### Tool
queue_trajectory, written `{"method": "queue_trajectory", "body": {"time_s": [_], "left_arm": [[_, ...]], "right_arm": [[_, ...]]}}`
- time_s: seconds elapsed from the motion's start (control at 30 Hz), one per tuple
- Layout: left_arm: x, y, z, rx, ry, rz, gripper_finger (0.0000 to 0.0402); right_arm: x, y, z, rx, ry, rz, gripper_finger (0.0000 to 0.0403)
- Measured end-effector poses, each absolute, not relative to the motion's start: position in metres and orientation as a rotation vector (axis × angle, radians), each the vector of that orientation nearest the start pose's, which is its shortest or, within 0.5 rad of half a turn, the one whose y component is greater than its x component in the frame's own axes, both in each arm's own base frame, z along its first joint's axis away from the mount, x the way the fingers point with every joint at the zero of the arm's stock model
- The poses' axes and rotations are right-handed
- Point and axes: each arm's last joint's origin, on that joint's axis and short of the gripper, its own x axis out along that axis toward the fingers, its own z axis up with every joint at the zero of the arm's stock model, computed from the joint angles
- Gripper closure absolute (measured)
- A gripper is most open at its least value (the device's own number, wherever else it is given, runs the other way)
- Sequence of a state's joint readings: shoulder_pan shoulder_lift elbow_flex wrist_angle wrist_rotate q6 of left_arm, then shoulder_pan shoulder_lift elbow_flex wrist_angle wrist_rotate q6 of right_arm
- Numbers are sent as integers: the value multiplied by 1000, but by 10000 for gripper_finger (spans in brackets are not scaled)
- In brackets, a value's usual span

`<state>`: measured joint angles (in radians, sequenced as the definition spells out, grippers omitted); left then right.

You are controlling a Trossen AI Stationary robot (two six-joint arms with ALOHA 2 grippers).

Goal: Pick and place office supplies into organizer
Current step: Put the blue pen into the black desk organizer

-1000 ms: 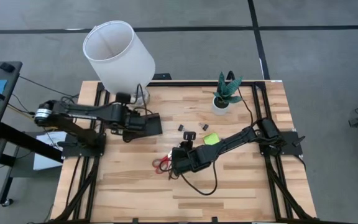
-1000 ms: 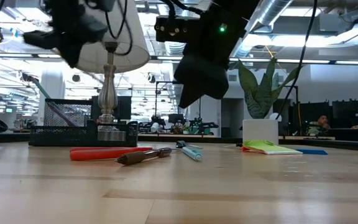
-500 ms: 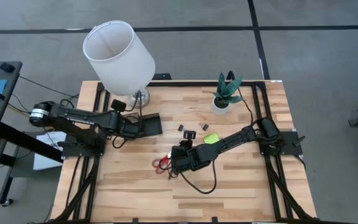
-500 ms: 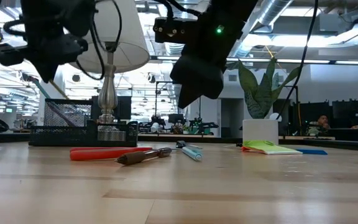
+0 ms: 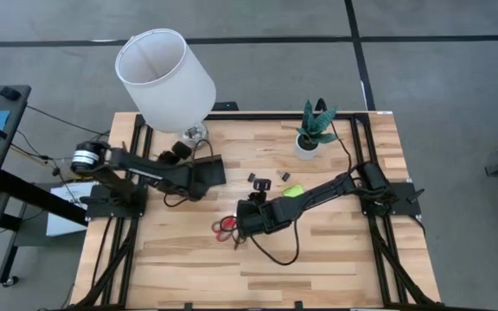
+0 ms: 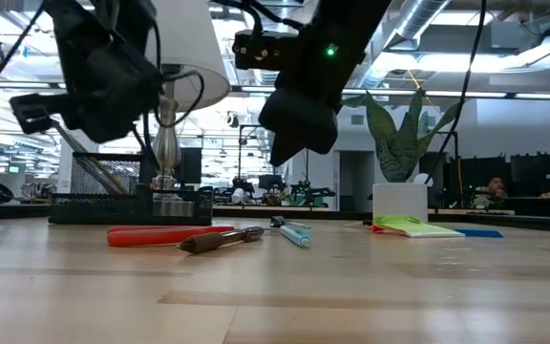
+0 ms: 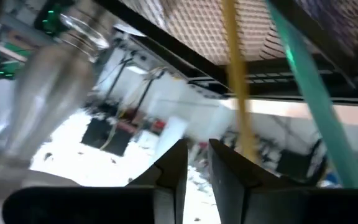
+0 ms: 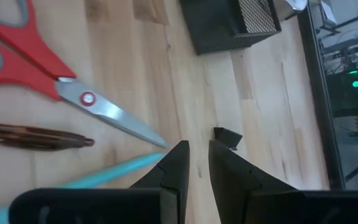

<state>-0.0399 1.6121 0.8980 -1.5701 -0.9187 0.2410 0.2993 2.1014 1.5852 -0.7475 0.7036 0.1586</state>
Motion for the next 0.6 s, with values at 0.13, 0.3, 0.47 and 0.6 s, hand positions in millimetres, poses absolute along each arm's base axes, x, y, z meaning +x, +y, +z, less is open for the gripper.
{"method": "queue_trajectory", "body": {"time_s": [0.13,0.3,0.47,0.6], "left_arm": [[216,13,182,1267,2164,205,344],[234,8,189,1266,2106,238,343],[251,1,224,1031,1903,409,343],[250,-8,272,855,1694,469,343]], "right_arm": [[412,101,177,-471,1082,-441,347],[413,96,177,-464,1085,-453,347],[412,95,177,-433,1080,-475,347],[403,99,184,-395,1084,-547,347]]}}
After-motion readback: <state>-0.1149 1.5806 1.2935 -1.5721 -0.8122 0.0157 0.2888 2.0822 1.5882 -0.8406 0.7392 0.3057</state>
